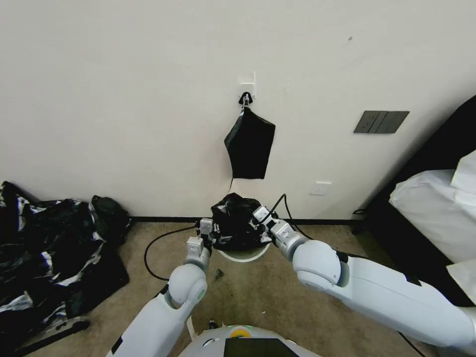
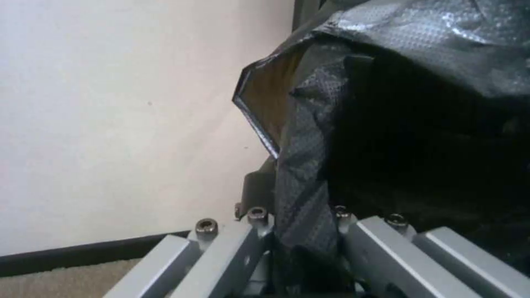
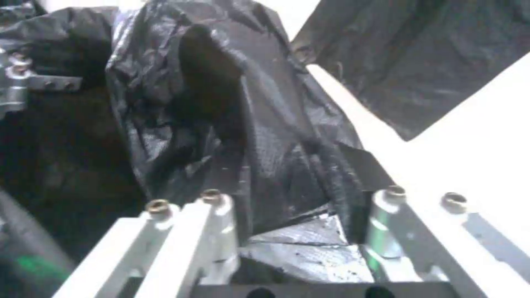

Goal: Place a trash bag onto the trash bin.

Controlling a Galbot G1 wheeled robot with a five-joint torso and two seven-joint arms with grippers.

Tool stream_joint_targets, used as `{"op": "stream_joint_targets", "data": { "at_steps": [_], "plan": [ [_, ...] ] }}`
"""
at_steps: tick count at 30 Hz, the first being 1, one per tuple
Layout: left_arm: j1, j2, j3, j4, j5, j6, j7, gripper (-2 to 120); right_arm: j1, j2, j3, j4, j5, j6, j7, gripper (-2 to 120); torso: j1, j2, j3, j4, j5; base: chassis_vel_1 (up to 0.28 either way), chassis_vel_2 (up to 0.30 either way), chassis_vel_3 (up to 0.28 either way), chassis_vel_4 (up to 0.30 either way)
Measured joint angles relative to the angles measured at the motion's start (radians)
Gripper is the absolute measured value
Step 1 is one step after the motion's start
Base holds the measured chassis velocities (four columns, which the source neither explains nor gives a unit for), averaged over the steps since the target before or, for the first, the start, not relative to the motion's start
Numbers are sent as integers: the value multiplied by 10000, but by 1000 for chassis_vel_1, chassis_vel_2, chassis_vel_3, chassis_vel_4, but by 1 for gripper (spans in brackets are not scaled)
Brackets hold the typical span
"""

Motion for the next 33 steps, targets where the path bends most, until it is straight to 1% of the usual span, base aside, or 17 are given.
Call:
{"op": "stream_joint_targets", "data": {
  "at_steps": [1, 2, 5, 6, 9, 12, 14, 15, 17, 18, 19, 21, 27, 28, 30, 31, 33],
  "plan": [
    [5, -15, 1, 1, -1, 2, 20, 2, -14, -10, 6, -12, -44, 56, 6, 28, 0, 0, 0, 0, 0, 0, 0, 0, 0],
    [5, -15, 1, 1, -1, 2, 20, 2, -14, -10, 6, -12, -44, 56, 6, 28, 0, 0, 0, 0, 0, 0, 0, 0, 0],
    [13, -58, 9, 28, -3, 15, 104, 2, -32, -67, 115, -32, -67, 240, 8, 11, 0, 0, 0, 0, 0, 0, 0, 0, 0],
    [13, -58, 9, 28, -3, 15, 104, 2, -32, -67, 115, -32, -67, 240, 8, 11, 0, 0, 0, 0, 0, 0, 0, 0, 0],
    [91, -57, 5, 43, 131, 95, 350, 2, 52, -82, 355, 45, 123, 526, 9, 0, 0, 0, 0, -1, 0, 0, 0, 0, 0],
    [195, -34, -17, 57, 385, 86, 657, 2, 215, -75, 521, 46, 489, 686, 23, 0, 0, 0, 0, 0, 0, 0, 0, 0, 0],
    [379, 16, -80, 82, 897, -122, 1243, 2, 529, -25, 744, -112, 1183, 781, 112, 0, 0, 0, 0, 0, -1, 0, 0, 0, 0],
    [379, 16, -80, 82, 897, -122, 1243, 2, 529, -25, 744, -112, 1183, 781, 112, 0, 0, 0, 0, 0, -1, 0, 0, 0, 0],
    [597, 52, -163, 77, 1346, -497, 1862, 2, 860, 50, 994, -529, 2092, 761, 169, 0, 0, 0, 0, 3, -1, 0, 0, 0, 0],
    [680, 60, -188, 57, 1477, -637, 2051, 2, 982, 84, 1086, -740, 2514, 740, 185, 0, 0, 0, -1, 1, 0, 0, 0, 0, 0],
    [680, 60, -188, 57, 1477, -637, 2051, 2, 982, 84, 1086, -740, 2514, 740, 185, 0, 0, 0, -1, 1, 0, 0, 0, 0, 0],
    [854, 71, -234, 19, 1733, -1016, 2444, 2, 1223, 180, 1222, -1244, 3493, 678, 266, 0, 0, 0, -1, 2, 0, 0, 0, 0, 0],
    [1082, -78, -335, -98, 1895, -1472, 2687, 2, 1455, 106, 1381, -2166, 4999, 568, 320, 0, 0, 0, -1, 0, 1, 0, 0, 0, 0],
    [1082, -78, -335, -98, 1895, -1472, 2687, 2, 1455, 106, 1381, -2166, 4999, 568, 320, 0, 0, 0, -1, 0, 1, 0, 0, 0, 0],
    [1094, -151, -443, -78, 1627, -1784, 2760, 2, 1421, -106, 1497, -2177, 5505, 456, 318, 0, 0, 0, -1, 1, 1, 0, 0, 0, 0],
    [1094, -151, -443, -78, 1627, -1784, 2760, 2, 1421, -106, 1497, -2177, 5505, 456, 318, 0, 0, 0, -1, 1, 1, 0, 0, 0, 0],
    [1078, -231, -621, 64, 1239, -2197, 2936, 2, 1264, -397, 1645, -2048, 5858, 433, 266, 0, 0, 0, -1, 0, 1, 0, 0, 0, 0]
  ]
}}
